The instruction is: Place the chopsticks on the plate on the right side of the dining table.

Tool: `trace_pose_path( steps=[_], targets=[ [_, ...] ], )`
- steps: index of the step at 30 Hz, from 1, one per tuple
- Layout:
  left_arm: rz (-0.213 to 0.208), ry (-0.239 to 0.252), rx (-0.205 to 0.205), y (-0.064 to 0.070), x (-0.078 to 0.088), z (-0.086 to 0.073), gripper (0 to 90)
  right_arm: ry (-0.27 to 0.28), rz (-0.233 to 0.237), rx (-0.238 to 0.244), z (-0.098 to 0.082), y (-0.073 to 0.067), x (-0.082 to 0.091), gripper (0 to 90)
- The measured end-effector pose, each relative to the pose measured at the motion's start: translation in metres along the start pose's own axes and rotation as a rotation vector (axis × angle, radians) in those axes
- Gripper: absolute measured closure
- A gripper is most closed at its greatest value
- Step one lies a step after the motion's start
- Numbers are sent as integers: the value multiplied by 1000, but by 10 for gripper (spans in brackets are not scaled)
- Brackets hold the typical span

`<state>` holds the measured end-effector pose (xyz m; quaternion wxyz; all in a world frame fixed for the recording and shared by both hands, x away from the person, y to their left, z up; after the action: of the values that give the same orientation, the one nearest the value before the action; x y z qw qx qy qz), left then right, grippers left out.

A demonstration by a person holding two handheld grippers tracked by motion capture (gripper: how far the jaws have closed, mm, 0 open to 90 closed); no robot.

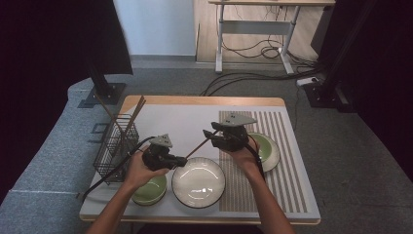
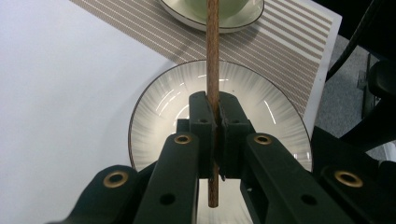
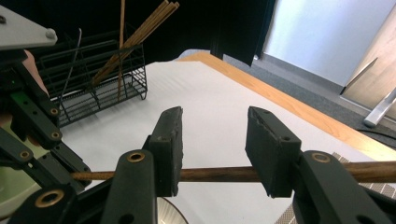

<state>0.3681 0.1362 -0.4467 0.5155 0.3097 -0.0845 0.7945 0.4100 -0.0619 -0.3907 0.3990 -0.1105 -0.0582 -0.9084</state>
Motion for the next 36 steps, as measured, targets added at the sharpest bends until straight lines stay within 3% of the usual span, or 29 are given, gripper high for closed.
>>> trace_pose_path(
  steps=[5,9,16,19,36],
  targets=[
    [-3,-8,-6,0,1,0,864,-28,15,18,-2,0,-1,560],
    [-5,-21,-12,-1,1,-1,864,-93,60,50,-6,0,-3,548],
    [-24,-33,-12,0,-1,-2,864,-172,93,137,-10,0,-4,532],
    [-31,-41,-16,0,-1,-3,864,-178,110,137,-11,1,-3,524],
    [-32,-43,-25,0,-1,-4,864,-163,99,107,-15,7,-1,515]
  ],
)
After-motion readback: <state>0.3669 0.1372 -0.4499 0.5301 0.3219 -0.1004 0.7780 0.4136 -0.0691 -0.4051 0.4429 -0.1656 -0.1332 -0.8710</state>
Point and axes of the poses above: each handheld gripper's, and its own axes: x roughly backward along the jaws, z roughly out of its top, y roughly to its right, the point moved 5 cm from there along -x, roughly forward along the jaws, and after that the axes turned 8 degrees about y, right-handed, at the moved point
